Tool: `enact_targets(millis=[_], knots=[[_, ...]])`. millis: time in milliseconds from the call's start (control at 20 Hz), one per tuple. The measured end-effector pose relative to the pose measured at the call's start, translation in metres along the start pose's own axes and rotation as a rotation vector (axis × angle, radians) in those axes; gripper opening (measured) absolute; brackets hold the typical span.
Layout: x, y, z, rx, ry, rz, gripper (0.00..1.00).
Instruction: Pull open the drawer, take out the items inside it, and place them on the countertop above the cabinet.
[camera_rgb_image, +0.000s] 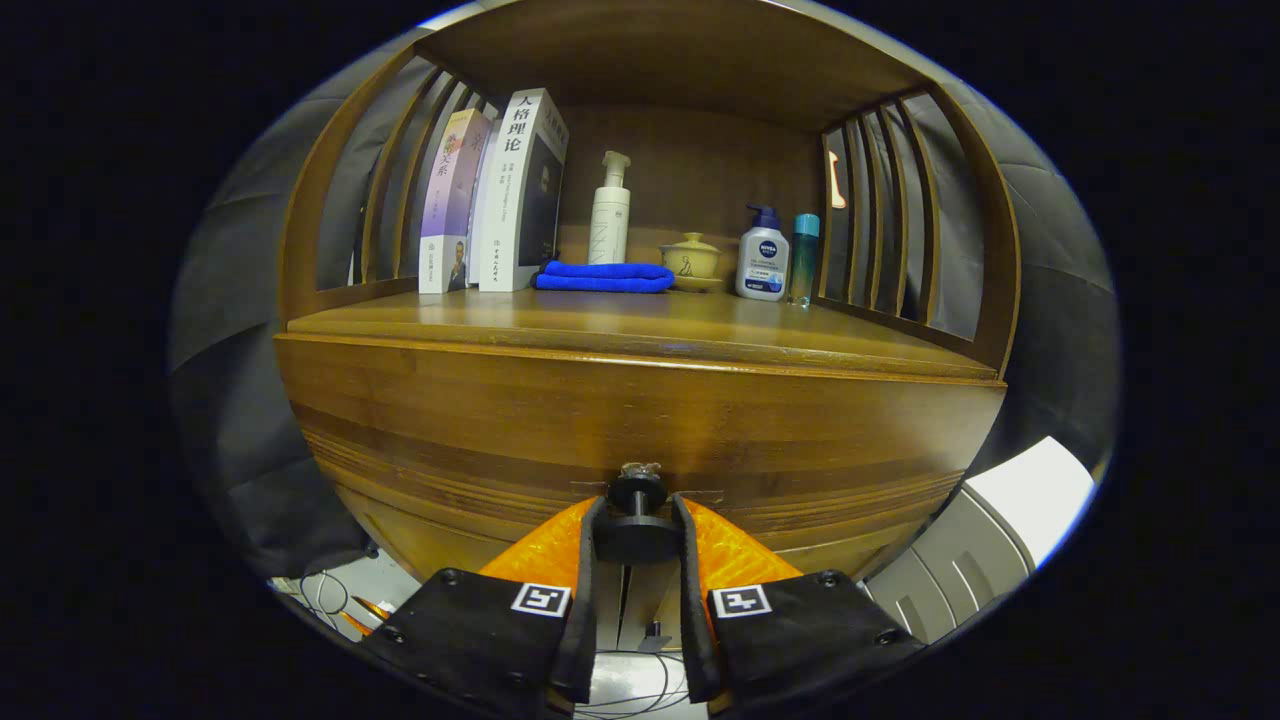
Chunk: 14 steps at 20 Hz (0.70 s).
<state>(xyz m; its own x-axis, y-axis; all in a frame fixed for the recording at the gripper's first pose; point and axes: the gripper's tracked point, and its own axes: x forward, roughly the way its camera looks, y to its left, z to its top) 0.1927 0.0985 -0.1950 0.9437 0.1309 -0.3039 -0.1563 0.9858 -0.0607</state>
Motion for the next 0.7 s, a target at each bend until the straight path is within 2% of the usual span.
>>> enact_targets(millis=[700], knots=[[-0.069,0.001,-0.023,-0.008,-0.026,0.009,0.37]])
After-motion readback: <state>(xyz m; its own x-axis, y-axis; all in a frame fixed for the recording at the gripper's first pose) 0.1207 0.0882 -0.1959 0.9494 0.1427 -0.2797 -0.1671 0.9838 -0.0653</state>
